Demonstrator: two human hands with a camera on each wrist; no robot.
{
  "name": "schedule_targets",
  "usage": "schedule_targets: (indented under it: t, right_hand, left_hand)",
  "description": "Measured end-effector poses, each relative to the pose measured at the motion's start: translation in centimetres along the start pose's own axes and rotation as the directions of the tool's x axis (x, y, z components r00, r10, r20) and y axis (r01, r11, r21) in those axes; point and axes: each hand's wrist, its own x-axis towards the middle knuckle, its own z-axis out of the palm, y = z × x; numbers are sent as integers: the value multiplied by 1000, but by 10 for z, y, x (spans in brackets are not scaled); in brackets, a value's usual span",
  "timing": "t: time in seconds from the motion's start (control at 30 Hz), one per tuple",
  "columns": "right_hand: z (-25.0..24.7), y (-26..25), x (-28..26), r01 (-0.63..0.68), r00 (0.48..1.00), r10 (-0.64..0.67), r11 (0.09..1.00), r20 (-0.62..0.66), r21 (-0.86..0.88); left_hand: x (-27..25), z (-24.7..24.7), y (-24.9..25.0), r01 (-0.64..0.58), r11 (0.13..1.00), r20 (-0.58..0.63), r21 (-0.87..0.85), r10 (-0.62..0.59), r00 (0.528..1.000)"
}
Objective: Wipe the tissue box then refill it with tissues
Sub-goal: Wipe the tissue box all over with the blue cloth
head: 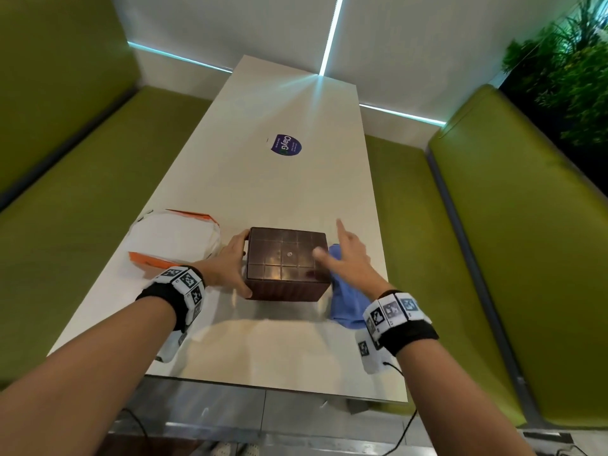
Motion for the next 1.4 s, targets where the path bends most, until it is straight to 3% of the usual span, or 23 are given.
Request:
schedule_targets:
  t: [0.1, 0.17, 0.53, 0.83, 1.03, 1.23, 1.4]
  right_hand:
    - [-1, -25, 8, 239, 944, -135, 910, 302, -339]
    - [3, -31, 16, 277, 927, -123, 861, 355, -426]
    - [9, -28, 19, 337, 932, -236, 841, 273, -424]
    - [2, -36, 15, 386, 922, -330, 767, 200, -512]
    - [2, -32, 17, 367, 920, -236, 803, 314, -470]
    - [-20, -37, 10, 290, 881, -167, 929, 442, -228]
    - [-22, -48, -4, 341, 909, -242, 899, 339, -274]
  left_hand:
    - [2, -2, 2, 6, 1000, 15, 12, -6, 1000]
    - [2, -3, 4, 1, 1000, 13, 6, -1, 1000]
    - [-1, -8, 6, -17, 998, 14, -53, 18, 1000]
    - [-4, -7, 5, -1, 999, 18, -47, 2, 1000]
    - [-3, -8, 9, 0, 996, 22, -85, 2, 1000]
    - [-2, -8, 11, -19, 998, 14, -53, 19, 1000]
    - [-4, -8, 10, 22, 999, 19, -37, -22, 1000]
